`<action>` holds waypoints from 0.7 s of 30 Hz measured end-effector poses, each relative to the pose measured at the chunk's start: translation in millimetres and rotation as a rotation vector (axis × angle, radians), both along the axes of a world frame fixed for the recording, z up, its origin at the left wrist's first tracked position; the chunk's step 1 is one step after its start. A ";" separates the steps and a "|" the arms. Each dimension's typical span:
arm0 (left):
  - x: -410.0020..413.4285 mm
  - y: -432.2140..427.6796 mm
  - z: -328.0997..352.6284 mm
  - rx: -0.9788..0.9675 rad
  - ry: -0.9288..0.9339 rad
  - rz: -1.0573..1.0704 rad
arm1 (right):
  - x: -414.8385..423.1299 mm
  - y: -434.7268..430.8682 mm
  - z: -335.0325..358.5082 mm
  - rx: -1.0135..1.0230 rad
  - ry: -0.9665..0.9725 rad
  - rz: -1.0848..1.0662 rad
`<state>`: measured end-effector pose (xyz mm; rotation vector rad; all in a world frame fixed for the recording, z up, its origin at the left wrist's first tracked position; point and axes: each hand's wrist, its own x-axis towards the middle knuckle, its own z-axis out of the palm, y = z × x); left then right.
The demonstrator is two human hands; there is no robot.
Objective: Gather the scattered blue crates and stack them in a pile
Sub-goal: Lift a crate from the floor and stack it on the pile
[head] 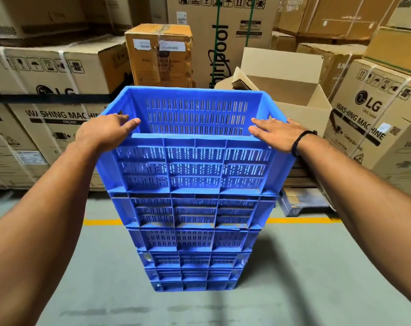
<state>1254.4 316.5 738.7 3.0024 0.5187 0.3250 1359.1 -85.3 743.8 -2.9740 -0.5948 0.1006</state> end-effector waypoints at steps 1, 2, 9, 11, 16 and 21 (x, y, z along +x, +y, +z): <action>-1.2 -2.8 0.0 0.001 -0.045 0.020 | -3.2 0.5 1.2 0.011 -0.014 -0.012; -4.4 -6.0 -0.6 0.007 -0.099 0.039 | -8.1 1.1 2.2 0.015 -0.035 -0.030; -34.1 -46.6 -17.5 -0.155 -0.453 -0.199 | -35.4 4.5 10.4 0.002 -0.201 -0.050; -45.2 -57.7 -15.5 -0.184 -0.451 -0.233 | -46.1 5.0 10.4 0.050 -0.299 -0.014; -89.3 -93.2 -3.4 -0.170 -0.399 -0.242 | -92.9 -1.7 13.3 0.176 -0.399 0.031; -154.3 -133.4 -3.1 -0.128 -0.389 -0.250 | -153.3 -23.3 8.6 0.275 -0.437 0.074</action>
